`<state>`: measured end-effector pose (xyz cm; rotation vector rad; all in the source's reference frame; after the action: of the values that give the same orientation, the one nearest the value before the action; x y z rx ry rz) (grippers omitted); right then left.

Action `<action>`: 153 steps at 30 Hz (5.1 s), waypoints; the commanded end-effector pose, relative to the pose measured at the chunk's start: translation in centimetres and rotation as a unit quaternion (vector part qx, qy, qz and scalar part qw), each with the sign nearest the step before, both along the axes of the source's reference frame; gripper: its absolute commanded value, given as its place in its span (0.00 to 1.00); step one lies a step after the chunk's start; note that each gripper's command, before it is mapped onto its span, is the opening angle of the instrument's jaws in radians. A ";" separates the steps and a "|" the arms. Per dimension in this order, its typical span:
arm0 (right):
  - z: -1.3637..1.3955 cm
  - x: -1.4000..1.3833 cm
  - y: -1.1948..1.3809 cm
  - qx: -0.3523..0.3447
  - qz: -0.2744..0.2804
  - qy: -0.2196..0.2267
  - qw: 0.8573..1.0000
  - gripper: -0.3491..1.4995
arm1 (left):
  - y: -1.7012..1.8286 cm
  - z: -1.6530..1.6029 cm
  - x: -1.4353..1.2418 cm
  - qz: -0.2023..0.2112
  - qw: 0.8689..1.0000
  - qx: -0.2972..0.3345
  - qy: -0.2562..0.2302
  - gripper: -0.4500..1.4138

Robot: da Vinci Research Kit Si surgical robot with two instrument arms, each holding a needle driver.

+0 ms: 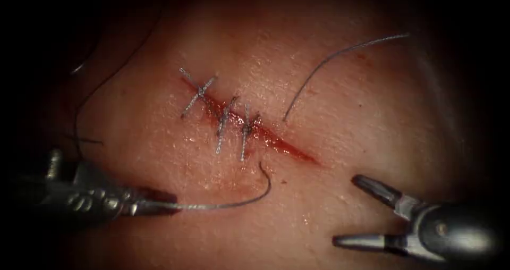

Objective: Wound Closure

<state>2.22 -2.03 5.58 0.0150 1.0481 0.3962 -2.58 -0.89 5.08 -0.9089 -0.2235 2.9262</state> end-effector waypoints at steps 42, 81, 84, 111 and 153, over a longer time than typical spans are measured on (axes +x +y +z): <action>0.09 1.00 0.10 -0.112 -0.205 -0.255 0.938 0.00 | -0.06 0.25 -0.45 0.003 1.000 0.000 0.010 0.00; -0.05 0.29 0.34 -0.127 -0.175 -0.223 0.951 0.00 | 0.43 1.01 0.33 0.037 0.992 -0.070 -0.095 0.74; -0.04 0.31 0.34 -0.127 -0.174 -0.225 0.950 0.00 | 0.43 0.95 0.32 0.035 0.992 -0.072 -0.100 0.74; -0.11 0.23 0.29 -0.143 -0.155 -0.213 0.954 0.62 | 0.16 0.47 0.30 -0.034 0.995 -0.019 -0.088 0.00; 0.51 0.73 0.56 -0.041 -0.149 0.075 0.985 0.00 | 0.77 0.99 -0.50 -0.079 0.990 -0.060 -0.101 0.00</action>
<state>2.91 -1.42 6.04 0.1257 1.1969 0.0816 -3.07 -0.11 6.07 -1.1800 0.0184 2.7235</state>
